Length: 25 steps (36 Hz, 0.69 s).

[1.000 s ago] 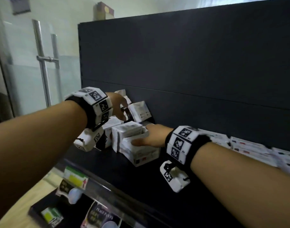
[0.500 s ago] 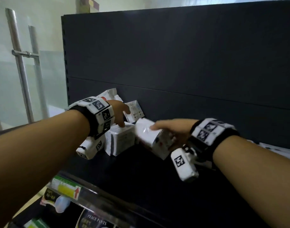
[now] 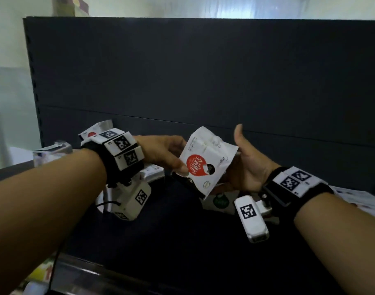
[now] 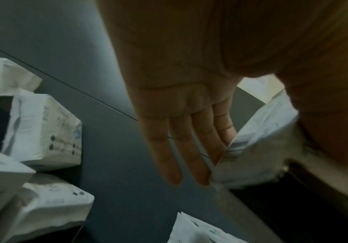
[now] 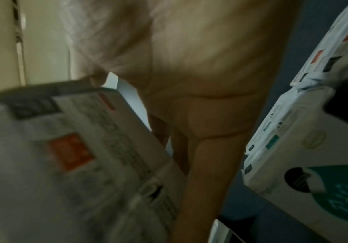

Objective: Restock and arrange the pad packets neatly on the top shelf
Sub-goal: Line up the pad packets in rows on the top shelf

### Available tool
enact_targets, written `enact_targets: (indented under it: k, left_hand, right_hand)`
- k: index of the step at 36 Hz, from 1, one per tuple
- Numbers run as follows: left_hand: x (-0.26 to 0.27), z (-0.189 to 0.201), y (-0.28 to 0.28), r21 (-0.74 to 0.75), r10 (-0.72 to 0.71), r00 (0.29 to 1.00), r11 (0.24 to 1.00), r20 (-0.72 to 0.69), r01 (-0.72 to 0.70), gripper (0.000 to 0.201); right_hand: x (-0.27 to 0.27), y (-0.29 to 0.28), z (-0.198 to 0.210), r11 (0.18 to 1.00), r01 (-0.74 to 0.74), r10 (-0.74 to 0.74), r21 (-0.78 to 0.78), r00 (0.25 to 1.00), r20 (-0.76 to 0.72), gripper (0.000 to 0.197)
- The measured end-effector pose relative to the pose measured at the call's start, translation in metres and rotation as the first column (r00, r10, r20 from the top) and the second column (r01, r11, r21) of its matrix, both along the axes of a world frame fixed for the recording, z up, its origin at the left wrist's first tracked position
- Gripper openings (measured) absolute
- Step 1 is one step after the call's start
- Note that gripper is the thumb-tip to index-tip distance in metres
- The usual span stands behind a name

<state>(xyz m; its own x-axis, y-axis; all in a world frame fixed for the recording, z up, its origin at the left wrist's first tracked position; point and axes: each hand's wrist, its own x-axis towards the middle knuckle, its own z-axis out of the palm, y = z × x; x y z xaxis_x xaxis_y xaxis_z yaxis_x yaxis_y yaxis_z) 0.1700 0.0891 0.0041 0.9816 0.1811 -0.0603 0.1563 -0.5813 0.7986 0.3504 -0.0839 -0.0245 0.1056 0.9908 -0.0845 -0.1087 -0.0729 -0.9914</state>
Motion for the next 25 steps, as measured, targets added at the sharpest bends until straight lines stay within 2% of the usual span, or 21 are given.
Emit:
enact_targets:
  k: [1, 3, 5, 7, 8, 10, 12, 13, 15, 16, 17, 19, 22, 25]
  left_hand:
    - [-0.001, 0.0, 0.001, -0.02, 0.015, 1.0, 1.0, 0.027, -0.014, 0.059]
    - [-0.005, 0.0, 0.003, -0.051, 0.009, 0.997, 0.999, 0.079, -0.005, 0.02]
    - [-0.011, 0.002, 0.004, -0.074, 0.037, 0.991, 0.997, 0.126, -0.028, 0.018]
    - [-0.016, 0.006, 0.001, -0.06, 0.067, 0.99, 0.996, 0.123, -0.06, 0.007]
    - [-0.019, 0.007, 0.002, -0.033, 0.072, 0.991, 0.997, 0.109, -0.068, 0.007]
    - [-0.025, 0.01, 0.006, 0.055, 0.147, 0.987, 0.987, 0.064, -0.15, 0.024]
    - [-0.032, 0.012, 0.012, 0.27, 0.285, 0.958, 0.92, 0.04, -0.285, 0.034]
    - [-0.036, 0.012, 0.017, 0.439, 0.37, 0.928, 0.828, 0.036, -0.347, 0.04]
    - [-0.043, 0.007, 0.024, 0.739, 0.544, 0.839, 0.569, -0.011, -0.359, 0.055]
    - [-0.045, 0.003, 0.025, 0.827, 0.62, 0.782, 0.471, -0.061, -0.308, 0.061]
    - [-0.048, -0.002, 0.026, 0.87, 0.674, 0.731, 0.419, -0.106, -0.26, 0.066]
    - [-0.053, -0.013, 0.029, 0.887, 0.715, 0.683, 0.403, -0.151, -0.225, 0.068]
    - [-0.06, -0.026, 0.035, 0.873, 0.715, 0.664, 0.446, -0.218, -0.194, 0.066]
    - [-0.057, -0.034, 0.039, 0.871, 0.723, 0.649, 0.455, -0.238, -0.187, 0.071]
  right_hand:
    - [0.0, -0.001, 0.0, 0.999, -0.015, 0.015, 0.03, 0.999, -0.032, 0.109]
    - [-0.003, 0.0, 0.002, 0.995, -0.004, 0.014, 0.098, 0.995, -0.101, 0.109]
    - [-0.01, 0.004, 0.004, 0.987, 0.064, -0.055, 0.146, 0.996, -0.07, 0.092]
    - [-0.017, 0.012, 0.007, 0.972, 0.172, -0.186, 0.158, 0.979, 0.078, 0.068]
    - [-0.02, 0.017, 0.008, 0.966, 0.206, -0.23, 0.156, 0.959, 0.163, 0.063]
    - [-0.024, 0.025, 0.01, 0.956, 0.249, -0.286, 0.159, 0.912, 0.295, 0.06]
    - [-0.025, 0.029, 0.017, 0.937, 0.302, -0.345, 0.174, 0.875, 0.34, 0.052]
    - [-0.023, 0.028, 0.021, 0.925, 0.329, -0.377, 0.191, 0.853, 0.361, 0.047]
    - [-0.014, 0.022, 0.034, 0.905, 0.365, -0.425, 0.218, 0.799, 0.426, 0.039]
    - [-0.009, 0.016, 0.041, 0.899, 0.376, -0.438, 0.224, 0.768, 0.468, 0.037]
    - [-0.003, 0.01, 0.048, 0.897, 0.382, -0.441, 0.223, 0.734, 0.516, 0.035]
    - [0.008, -0.005, 0.06, 0.91, 0.371, -0.4, 0.183, 0.674, 0.621, 0.028]
    - [0.021, -0.029, 0.069, 0.943, 0.329, -0.241, 0.045, 0.588, 0.772, 0.017]
    - [0.03, -0.052, 0.066, 0.922, 0.383, -0.141, -0.065, 0.484, 0.864, 0.031]
